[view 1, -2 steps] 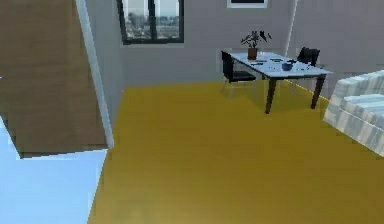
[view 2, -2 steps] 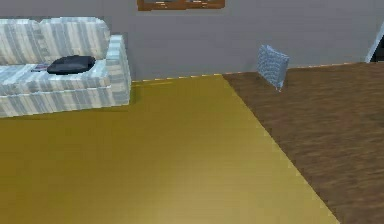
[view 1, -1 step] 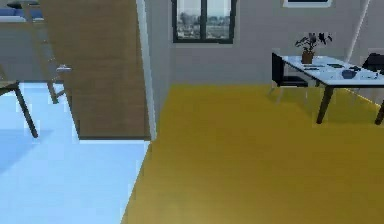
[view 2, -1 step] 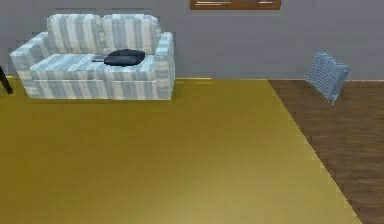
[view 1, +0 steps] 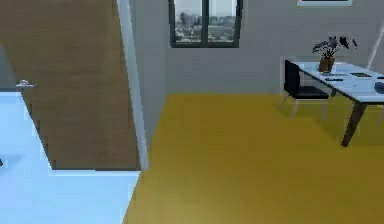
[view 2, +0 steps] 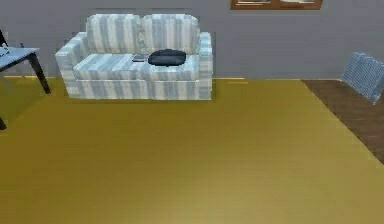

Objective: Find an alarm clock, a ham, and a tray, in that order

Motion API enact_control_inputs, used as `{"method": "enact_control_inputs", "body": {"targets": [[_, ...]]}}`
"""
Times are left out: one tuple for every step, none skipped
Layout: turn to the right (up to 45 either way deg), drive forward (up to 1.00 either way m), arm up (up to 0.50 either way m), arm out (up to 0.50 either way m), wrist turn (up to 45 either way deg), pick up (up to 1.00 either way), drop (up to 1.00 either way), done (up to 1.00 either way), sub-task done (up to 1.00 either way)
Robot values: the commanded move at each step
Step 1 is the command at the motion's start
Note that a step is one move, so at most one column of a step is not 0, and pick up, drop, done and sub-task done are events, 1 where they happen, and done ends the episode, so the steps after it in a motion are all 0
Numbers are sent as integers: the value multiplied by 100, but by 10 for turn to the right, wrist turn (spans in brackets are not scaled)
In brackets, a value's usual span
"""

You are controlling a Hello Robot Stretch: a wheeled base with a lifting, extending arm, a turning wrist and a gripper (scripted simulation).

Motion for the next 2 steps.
{"method": "enact_control_inputs", "body": {"targets": [[-450, 0, 0, 0, 0, 0, 0, 0, 0], [-240, 0, 0, 0, 0, 0, 0, 0, 0]]}}
